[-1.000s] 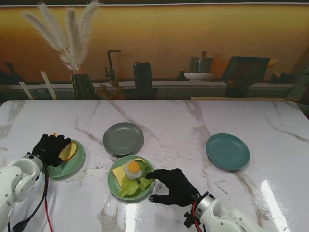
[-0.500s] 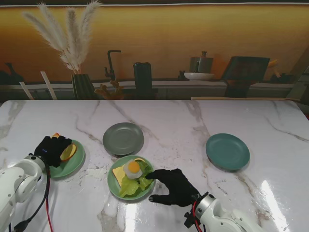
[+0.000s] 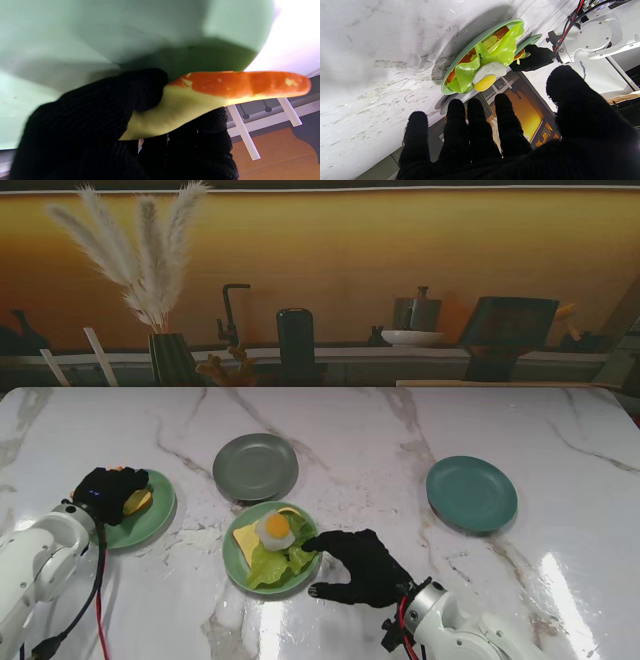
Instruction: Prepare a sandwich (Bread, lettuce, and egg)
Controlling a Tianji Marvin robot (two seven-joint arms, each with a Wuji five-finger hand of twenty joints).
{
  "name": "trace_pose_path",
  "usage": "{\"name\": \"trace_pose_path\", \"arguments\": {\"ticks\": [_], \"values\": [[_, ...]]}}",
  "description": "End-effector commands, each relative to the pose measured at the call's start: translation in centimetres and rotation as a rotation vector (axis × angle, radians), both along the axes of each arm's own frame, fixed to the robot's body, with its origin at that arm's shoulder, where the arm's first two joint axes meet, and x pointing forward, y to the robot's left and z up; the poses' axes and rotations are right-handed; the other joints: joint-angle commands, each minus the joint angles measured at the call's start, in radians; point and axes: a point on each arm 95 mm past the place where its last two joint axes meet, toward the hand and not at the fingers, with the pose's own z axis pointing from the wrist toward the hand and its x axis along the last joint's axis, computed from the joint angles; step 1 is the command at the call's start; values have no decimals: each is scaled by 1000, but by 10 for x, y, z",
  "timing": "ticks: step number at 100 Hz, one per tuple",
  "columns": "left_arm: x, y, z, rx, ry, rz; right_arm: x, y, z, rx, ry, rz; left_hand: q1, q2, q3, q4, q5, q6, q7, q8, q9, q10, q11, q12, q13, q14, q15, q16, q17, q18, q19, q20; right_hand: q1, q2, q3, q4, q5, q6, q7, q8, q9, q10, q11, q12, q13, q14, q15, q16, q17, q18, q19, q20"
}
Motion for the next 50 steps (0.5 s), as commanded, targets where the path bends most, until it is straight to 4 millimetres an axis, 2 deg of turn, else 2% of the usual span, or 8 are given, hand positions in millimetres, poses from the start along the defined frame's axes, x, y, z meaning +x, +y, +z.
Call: {"name": "trace_pose_path", "arguments": {"ticks": [1,17,50], "values": [[-26,5,-37,4,108,10,-3,6,0,18,7,1,96,63,41,-104,110,-67,138,41,222,-162,311,47,42,-109,49,-13,5,-16,16,-9,13,3,-11,-5,17,5,5,-4,12,-21,-2,6,19,-21,1,10,-16,20,11,1],[-26,5,-29,-20,61,4,-3,6,0,18,4,3,90,92,26,-119,120,-65,138,49,230,-160,310,41,44,-111,49,-12,8,-12,12,-9,12,6,-13,-5,18,7,6,-4,14,-20,-3,6,19,-20,1,10,-17,20,12,-2],[-26,6,-5,-46,-49,-41,-3,7,0,17,1,6,78,108,20,-117,125,-65,135,59,235,-162,311,34,51,-110,46,-14,21,-3,6,-11,12,8,-14,-5,19,3,6,-4,15,-20,-5,5,18,-20,0,9,-17,20,14,-7]]}}
